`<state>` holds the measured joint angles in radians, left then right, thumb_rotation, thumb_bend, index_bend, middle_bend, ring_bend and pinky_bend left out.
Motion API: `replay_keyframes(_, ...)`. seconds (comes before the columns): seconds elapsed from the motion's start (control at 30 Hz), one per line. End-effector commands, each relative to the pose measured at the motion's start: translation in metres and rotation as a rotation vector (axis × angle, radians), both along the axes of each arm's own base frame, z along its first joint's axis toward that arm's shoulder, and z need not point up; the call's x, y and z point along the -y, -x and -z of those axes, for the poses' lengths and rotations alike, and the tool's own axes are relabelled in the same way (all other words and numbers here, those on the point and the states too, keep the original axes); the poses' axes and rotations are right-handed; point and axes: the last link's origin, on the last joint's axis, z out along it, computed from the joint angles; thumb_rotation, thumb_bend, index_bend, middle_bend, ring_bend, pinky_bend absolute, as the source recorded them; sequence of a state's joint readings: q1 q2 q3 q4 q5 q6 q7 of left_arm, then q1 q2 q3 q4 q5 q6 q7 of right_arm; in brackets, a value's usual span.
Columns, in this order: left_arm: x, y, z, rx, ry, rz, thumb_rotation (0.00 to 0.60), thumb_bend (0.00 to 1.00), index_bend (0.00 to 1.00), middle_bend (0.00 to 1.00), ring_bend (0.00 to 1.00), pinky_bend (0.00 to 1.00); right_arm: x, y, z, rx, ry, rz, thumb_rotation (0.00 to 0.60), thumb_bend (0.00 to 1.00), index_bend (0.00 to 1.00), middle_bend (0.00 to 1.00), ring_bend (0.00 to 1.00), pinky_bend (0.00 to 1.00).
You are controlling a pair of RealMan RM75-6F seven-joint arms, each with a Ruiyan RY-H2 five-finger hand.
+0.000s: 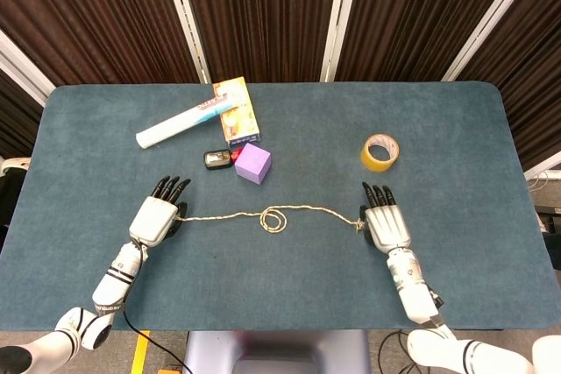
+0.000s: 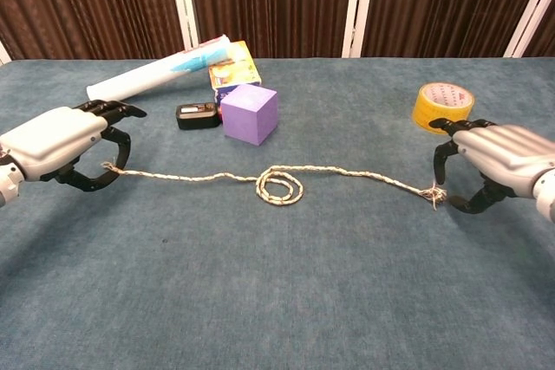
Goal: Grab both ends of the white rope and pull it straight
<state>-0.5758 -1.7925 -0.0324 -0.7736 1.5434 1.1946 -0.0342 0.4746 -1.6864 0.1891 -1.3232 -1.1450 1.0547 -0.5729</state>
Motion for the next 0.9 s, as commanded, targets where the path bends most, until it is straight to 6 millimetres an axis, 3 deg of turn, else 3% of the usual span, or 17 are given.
replay_keyframes(0.03, 0.0, 0.0, 0.0, -0.003, 0.0, 0.001, 0.6, 0.44, 0.63, 0.08, 0.0, 0.08, 0.003, -0.003, 0.006, 0.002, -0.006, 0.003, 0.6, 0.43, 0.58, 0.01, 0.0, 0.0)
replay_keyframes(0.43, -0.002, 0.0, -0.003, -0.001, -0.002, -0.005, 0.6, 0.44, 0.63, 0.08, 0.0, 0.08, 0.006, -0.007, 0.016, 0.002, -0.031, 0.022, 0.6, 0.43, 0.57, 0.02, 0.0, 0.0)
replay_keyframes(0.7, -0.004, 0.002, -0.005, -0.002, -0.003, -0.006, 0.6, 0.44, 0.63, 0.08, 0.0, 0.08, 0.008, -0.011, 0.02, 0.006, -0.031, 0.019, 0.6, 0.47, 0.69, 0.1, 0.0, 0.0)
replay_keyframes(0.9, -0.005, 0.002, -0.006, -0.002, -0.005, -0.009, 0.6, 0.44, 0.63, 0.08, 0.0, 0.08, 0.009, -0.011, 0.022, -0.005, -0.033, 0.024, 0.6, 0.54, 0.73, 0.13, 0.0, 0.0)
